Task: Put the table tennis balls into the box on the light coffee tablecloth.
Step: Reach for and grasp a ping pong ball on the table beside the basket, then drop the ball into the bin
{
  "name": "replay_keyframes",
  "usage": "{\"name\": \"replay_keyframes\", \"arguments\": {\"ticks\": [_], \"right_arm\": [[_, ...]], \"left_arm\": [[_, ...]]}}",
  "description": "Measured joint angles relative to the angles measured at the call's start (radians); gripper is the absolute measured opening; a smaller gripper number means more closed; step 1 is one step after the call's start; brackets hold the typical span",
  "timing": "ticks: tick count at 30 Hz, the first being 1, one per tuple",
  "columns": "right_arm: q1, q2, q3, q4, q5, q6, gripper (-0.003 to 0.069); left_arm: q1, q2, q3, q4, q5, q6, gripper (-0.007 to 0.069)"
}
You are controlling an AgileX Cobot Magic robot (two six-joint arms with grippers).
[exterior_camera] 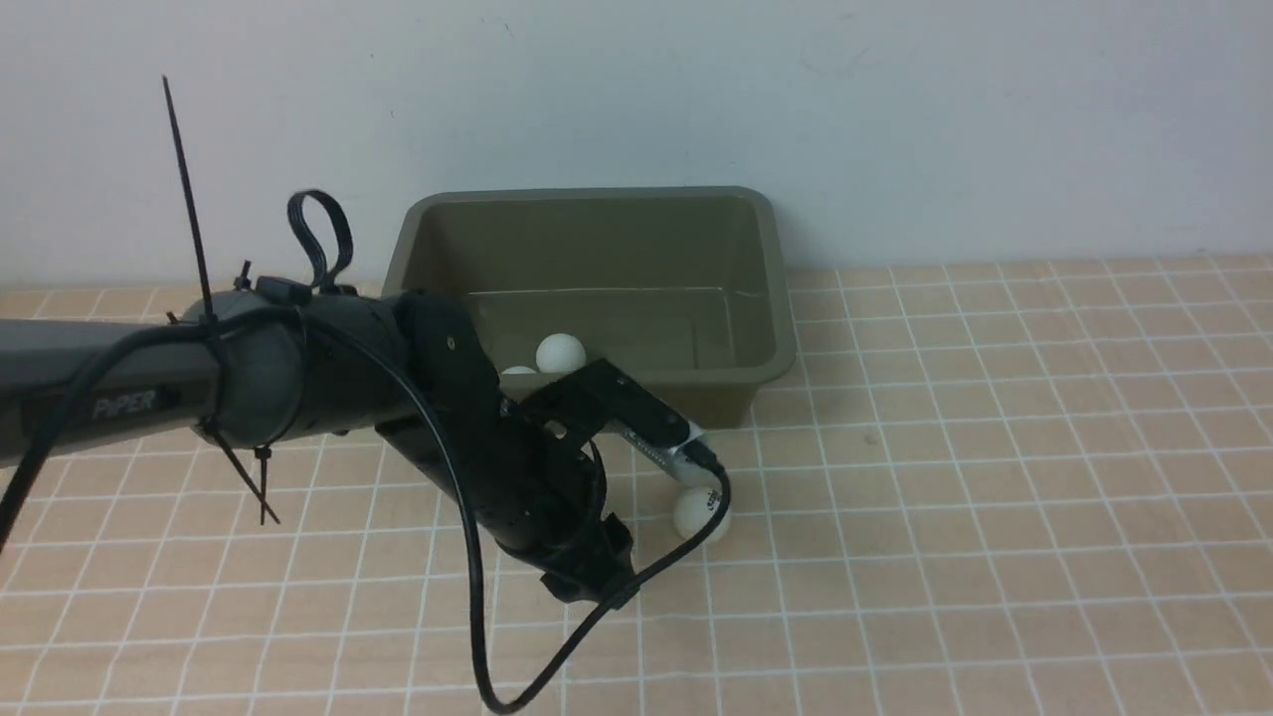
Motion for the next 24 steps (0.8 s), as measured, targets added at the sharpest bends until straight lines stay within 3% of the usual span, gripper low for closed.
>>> {"name": "replay_keyframes", "arguments": {"ticks": [4, 8, 14, 18, 24], "right_arm": [[0.0, 0.0, 0.0, 0.0, 0.0, 0.0, 0.0384], [0.0, 0.0, 0.0, 0.0, 0.0, 0.0, 0.0384], [0.0, 0.0, 0.0, 0.0, 0.0, 0.0, 0.0384], [0.0, 0.0, 0.0, 0.0, 0.0, 0.0, 0.0384], [0.0, 0.0, 0.0, 0.0, 0.0, 0.0, 0.0384]], "left_arm": [[0.0, -0.051, -0.147, -0.088, 0.128, 0.052, 0.0318], [0.0, -0.059, -0.28, -0.098, 0.174, 0.085, 0.0318], [0.029, -0.055, -0.418, -0.074, 0.043, 0.052, 0.0318], [0.119, -0.009, -0.46, -0.074, -0.061, -0.023, 0.0318], [0.246, 0.122, -0.513, -0.07, -0.111, -0.029, 0.0318]]}}
